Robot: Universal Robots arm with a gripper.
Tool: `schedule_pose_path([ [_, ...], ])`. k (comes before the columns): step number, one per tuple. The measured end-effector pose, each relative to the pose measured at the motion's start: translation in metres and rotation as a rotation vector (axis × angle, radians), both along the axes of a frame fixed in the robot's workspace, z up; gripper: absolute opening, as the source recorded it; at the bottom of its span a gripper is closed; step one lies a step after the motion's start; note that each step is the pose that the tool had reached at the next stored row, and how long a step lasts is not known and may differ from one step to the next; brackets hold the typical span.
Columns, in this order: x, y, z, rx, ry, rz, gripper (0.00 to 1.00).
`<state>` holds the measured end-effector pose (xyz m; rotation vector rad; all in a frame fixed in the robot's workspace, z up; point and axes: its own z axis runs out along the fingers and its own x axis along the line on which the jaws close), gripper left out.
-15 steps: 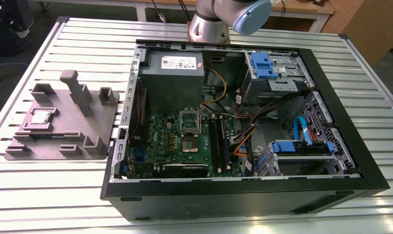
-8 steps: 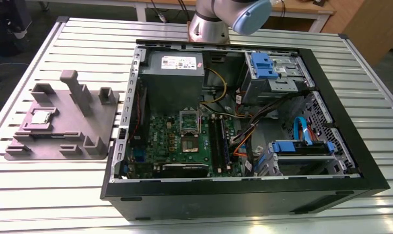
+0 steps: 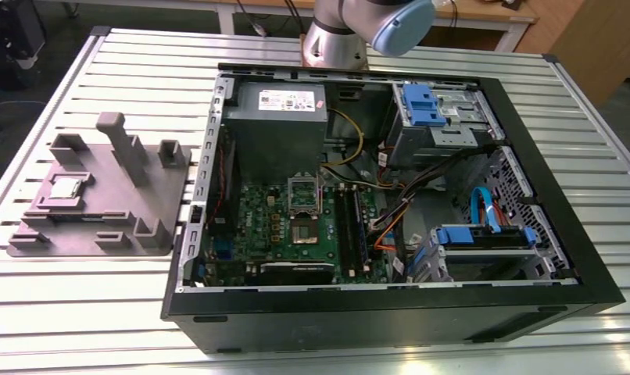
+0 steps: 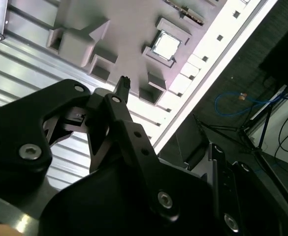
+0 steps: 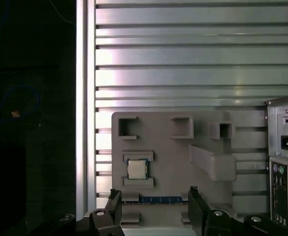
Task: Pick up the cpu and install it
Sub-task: 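Pick up the cpu and move it towards the insertion slot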
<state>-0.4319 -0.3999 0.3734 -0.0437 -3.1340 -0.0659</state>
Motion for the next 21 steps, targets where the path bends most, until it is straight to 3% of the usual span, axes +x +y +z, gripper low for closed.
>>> schedule_pose_path([
  [6, -0.0025, 0.0000, -0.0093, -0.0001, 0.0002, 0.000, 0.65],
  [13, -0.0137, 0.0000, -0.0145, 0.0000, 0.0000, 0.003, 0.65],
  [18, -0.0141, -0.0015, -0.0199, -0.0001, 0.0007, 0.041, 0.65],
  [21, -0.0142, -0.0016, -0.0233, -0.0001, 0.0015, 0.042, 0.65],
])
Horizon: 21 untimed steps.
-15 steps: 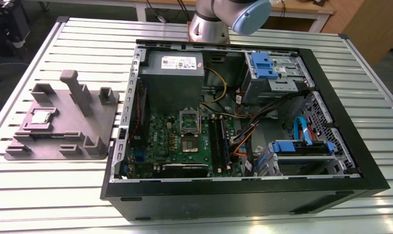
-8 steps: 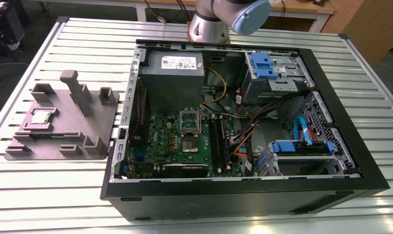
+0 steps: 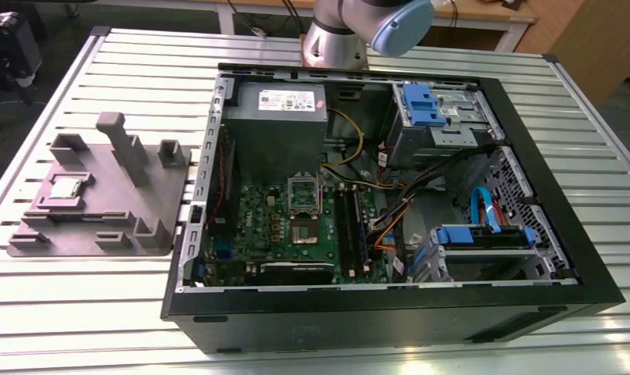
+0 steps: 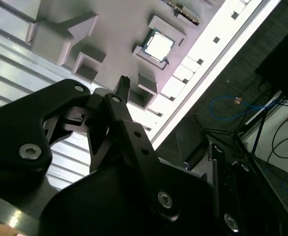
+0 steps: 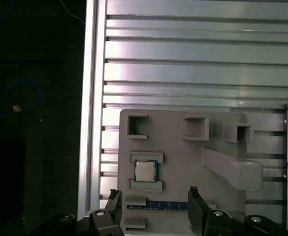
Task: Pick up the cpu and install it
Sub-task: 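Pick up the cpu and move it towards the insertion slot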
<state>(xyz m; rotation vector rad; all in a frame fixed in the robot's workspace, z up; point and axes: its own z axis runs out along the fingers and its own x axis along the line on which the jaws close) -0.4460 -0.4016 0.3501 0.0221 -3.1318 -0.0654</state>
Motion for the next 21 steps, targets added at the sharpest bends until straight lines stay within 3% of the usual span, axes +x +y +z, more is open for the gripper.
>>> schedule_pose_path([
  [21, 0.0000, -0.0001, -0.0062, 0.0000, 0.0001, 0.000, 0.65],
])
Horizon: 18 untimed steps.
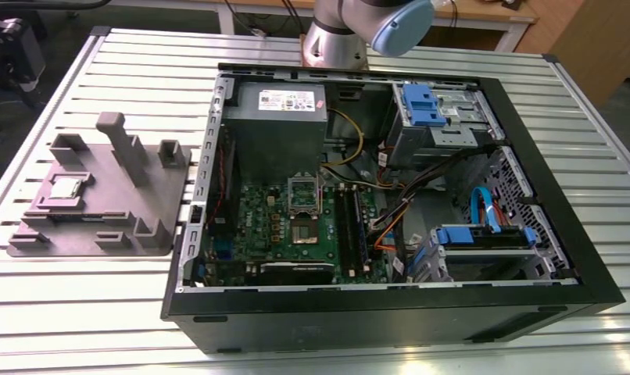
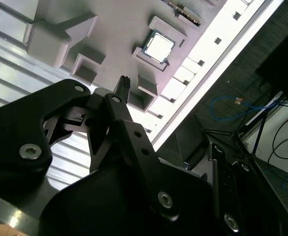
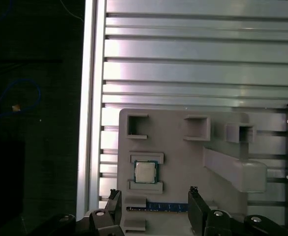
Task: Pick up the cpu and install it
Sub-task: 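Pick up the cpu and move it towards the insertion slot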
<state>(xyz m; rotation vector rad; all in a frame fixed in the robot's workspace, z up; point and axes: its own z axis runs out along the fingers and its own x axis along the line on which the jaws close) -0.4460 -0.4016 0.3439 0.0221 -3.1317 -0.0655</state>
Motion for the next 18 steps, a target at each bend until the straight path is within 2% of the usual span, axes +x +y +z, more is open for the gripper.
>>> schedule_pose_path([
  [12, 0.0000, -0.0017, -0.0016, 0.0000, 0.0000, 0.000, 0.65],
  [18, 0.0000, -0.0024, -0.0070, 0.0000, -0.0001, 0.000, 0.65],
])
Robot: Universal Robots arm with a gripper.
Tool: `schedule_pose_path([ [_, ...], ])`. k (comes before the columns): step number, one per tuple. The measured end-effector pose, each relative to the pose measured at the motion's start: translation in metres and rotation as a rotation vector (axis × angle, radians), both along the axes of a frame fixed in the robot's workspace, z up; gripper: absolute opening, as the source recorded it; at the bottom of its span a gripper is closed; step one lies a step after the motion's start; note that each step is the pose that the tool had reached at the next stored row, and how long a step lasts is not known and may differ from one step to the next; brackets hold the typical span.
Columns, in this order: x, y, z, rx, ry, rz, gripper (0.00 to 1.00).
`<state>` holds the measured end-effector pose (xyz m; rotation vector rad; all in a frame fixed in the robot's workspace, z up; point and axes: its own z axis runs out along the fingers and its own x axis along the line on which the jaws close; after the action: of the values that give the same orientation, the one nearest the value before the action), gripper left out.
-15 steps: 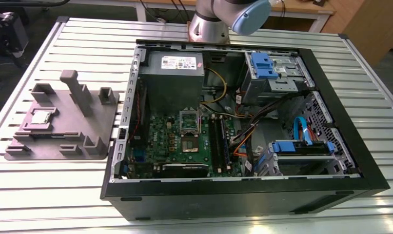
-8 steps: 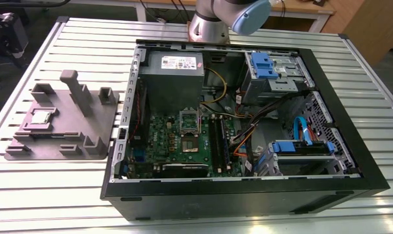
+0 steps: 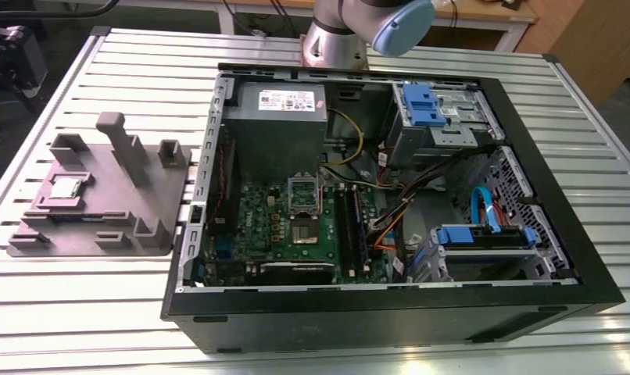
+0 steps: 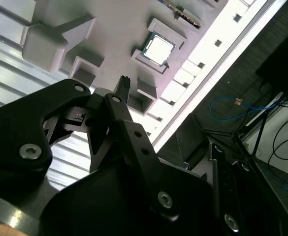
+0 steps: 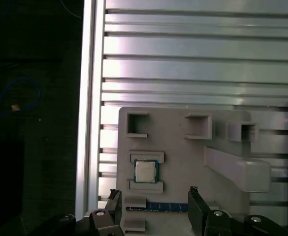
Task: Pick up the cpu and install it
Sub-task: 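Pick up the cpu and move it towards the insertion slot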
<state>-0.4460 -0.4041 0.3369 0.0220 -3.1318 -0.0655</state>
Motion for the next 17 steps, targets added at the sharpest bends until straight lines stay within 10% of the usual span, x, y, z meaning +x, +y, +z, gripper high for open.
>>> schedule_pose_path([
  [17, 0.0000, 0.0000, -0.0042, 0.0000, 0.0000, 0.000, 0.65],
])
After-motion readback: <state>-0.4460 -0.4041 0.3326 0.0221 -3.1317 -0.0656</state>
